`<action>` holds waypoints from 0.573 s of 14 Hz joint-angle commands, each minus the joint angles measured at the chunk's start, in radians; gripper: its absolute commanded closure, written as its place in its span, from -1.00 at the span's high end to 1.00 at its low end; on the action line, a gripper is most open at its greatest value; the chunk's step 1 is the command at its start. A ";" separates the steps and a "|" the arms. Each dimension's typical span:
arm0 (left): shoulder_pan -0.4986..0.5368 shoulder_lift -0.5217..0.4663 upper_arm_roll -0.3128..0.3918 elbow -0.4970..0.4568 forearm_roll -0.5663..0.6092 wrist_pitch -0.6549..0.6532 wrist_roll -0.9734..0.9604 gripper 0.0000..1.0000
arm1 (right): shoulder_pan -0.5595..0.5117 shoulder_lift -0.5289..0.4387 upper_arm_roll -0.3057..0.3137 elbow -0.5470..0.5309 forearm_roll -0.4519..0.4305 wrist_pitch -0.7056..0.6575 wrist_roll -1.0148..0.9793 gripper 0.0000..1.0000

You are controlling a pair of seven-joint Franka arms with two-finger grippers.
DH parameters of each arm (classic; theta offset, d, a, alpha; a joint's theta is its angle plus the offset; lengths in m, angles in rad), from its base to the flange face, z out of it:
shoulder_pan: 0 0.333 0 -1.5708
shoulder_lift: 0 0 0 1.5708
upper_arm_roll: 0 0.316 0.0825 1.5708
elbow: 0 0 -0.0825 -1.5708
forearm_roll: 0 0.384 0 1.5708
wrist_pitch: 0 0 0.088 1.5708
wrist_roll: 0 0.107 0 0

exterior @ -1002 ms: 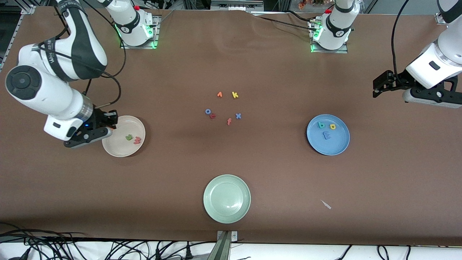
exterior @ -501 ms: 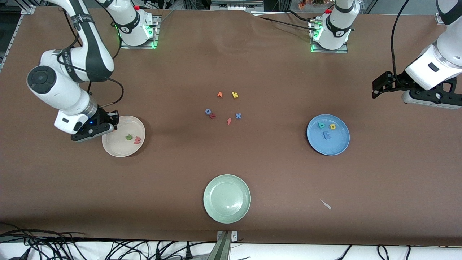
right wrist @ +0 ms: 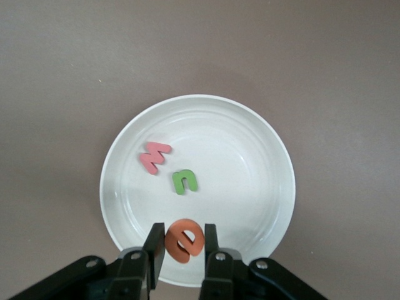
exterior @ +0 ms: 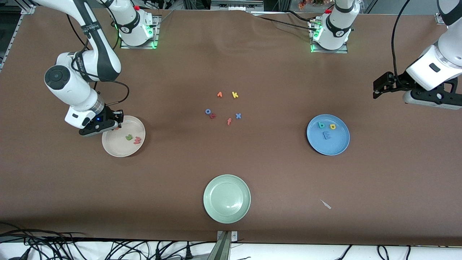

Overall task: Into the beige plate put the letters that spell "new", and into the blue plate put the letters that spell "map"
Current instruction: 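Open the right gripper to drop the orange e on the plate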

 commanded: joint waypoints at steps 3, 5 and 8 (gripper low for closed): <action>0.004 0.007 -0.003 0.015 0.000 -0.001 0.007 1.00 | 0.014 0.006 -0.021 -0.030 0.027 0.050 -0.003 0.60; 0.005 0.007 -0.003 0.015 0.000 0.001 0.007 1.00 | 0.015 -0.003 -0.021 -0.010 0.025 0.039 0.027 0.81; 0.004 0.007 -0.003 0.015 0.000 0.001 0.007 1.00 | 0.017 -0.041 -0.007 0.090 0.024 -0.106 0.069 0.96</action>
